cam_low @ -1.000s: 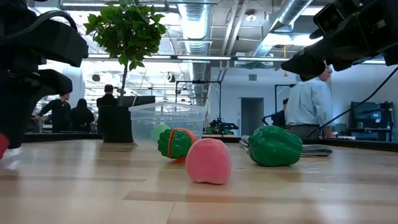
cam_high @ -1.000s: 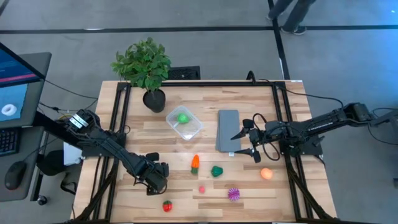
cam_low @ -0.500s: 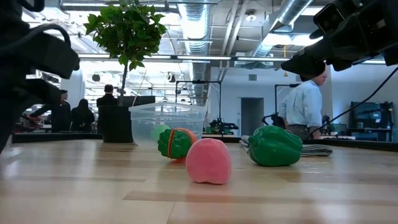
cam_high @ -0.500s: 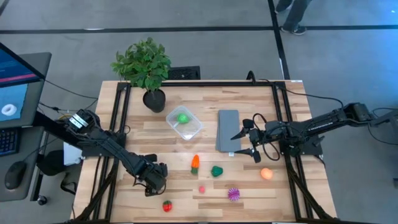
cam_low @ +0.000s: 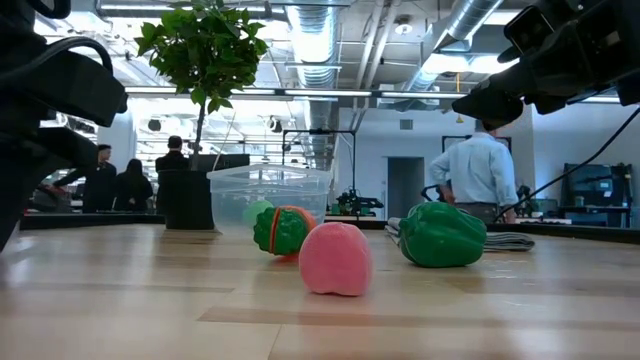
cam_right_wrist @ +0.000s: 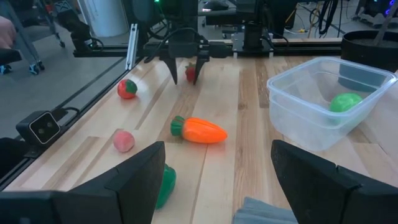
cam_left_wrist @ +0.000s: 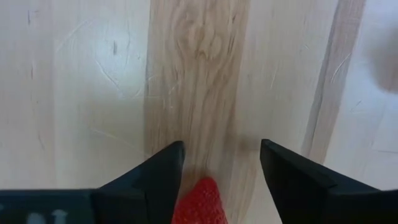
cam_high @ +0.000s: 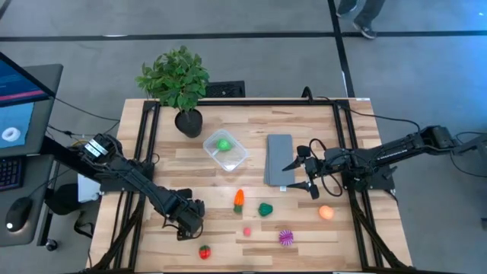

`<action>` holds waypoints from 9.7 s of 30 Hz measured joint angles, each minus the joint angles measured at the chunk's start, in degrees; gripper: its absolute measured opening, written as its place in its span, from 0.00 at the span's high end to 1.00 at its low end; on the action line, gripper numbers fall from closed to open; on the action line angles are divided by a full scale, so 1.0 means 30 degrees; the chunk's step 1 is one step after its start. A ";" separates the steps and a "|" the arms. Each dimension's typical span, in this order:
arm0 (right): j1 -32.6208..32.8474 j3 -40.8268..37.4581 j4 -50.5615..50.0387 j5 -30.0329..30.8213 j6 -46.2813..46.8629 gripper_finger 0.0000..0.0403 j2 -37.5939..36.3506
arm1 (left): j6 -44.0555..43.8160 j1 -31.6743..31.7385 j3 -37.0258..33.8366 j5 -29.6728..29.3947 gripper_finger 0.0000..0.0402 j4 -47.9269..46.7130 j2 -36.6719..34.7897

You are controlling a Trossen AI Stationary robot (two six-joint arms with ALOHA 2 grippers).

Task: Pick and placing Produce into tupperware
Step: Put the red strawberry into the transparent bin

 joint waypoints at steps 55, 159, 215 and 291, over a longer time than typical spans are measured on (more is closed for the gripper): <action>0.0000 0.0000 -0.0150 0.0000 -0.0022 0.21 0.0000 | -0.2113 -0.0029 0.0947 0.1907 0.34 -0.5068 0.0036; 0.0000 0.0000 -0.0711 0.0000 -0.0197 0.21 0.0004 | 1.6099 1.1256 0.6725 -0.9679 0.65 -0.2421 -0.0015; 0.0000 -0.0003 -0.0998 0.0033 -0.0503 0.21 0.0000 | 1.7476 1.4254 0.6717 -0.4254 0.45 -0.3084 -0.0592; -0.0015 -0.0073 0.0531 0.0015 -0.0182 0.21 0.0007 | -0.7730 -0.4747 0.6535 -0.5606 0.44 0.0959 0.1916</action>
